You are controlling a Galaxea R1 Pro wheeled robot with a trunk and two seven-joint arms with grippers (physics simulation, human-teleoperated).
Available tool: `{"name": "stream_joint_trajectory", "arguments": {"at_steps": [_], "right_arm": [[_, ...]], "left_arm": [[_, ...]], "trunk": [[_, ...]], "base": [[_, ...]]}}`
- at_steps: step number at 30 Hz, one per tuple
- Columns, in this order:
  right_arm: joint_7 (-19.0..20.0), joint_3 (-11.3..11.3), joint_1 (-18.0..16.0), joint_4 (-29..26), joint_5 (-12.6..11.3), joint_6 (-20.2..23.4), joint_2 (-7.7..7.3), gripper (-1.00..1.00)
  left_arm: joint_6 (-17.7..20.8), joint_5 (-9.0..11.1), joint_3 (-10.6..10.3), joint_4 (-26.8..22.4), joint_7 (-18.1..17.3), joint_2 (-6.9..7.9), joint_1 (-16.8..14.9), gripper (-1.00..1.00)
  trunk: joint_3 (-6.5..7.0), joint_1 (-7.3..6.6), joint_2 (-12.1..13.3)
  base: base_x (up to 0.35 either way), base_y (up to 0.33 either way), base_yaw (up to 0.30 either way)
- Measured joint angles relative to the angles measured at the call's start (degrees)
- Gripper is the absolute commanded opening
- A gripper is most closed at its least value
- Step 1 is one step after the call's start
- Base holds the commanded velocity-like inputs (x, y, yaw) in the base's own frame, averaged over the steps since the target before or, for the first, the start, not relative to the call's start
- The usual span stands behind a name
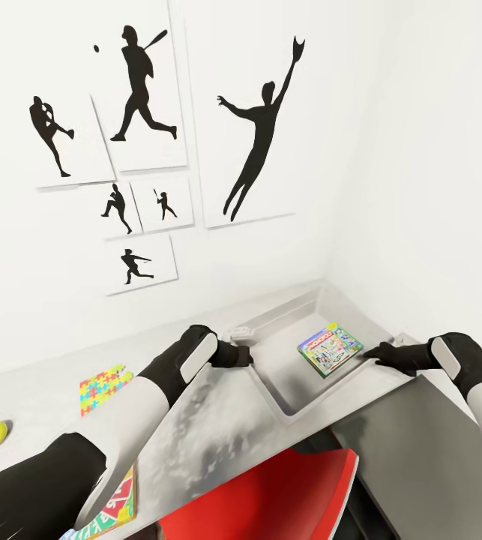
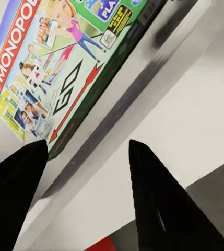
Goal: Put all the toys in the child's room - the three board games (two on the bed and one on the table), the two jigsaw puzzles on the table, and the tennis ball on the table - inside the toy box on the table in the child's room.
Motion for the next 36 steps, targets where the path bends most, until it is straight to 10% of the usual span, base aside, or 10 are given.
{"name": "stream_joint_trajectory", "arguments": {"at_steps": [36], "right_arm": [[0.0,0.1,0.0,-0.1,1.1,0.0,-0.09,-1.00]], "left_arm": [[0.2,-1.0,0.2,-0.5,-0.2,0.00,0.0,-1.00]], "trunk": [[1.49,0.01,0.0]], "base": [[0.000,0.000,0.000]]}}
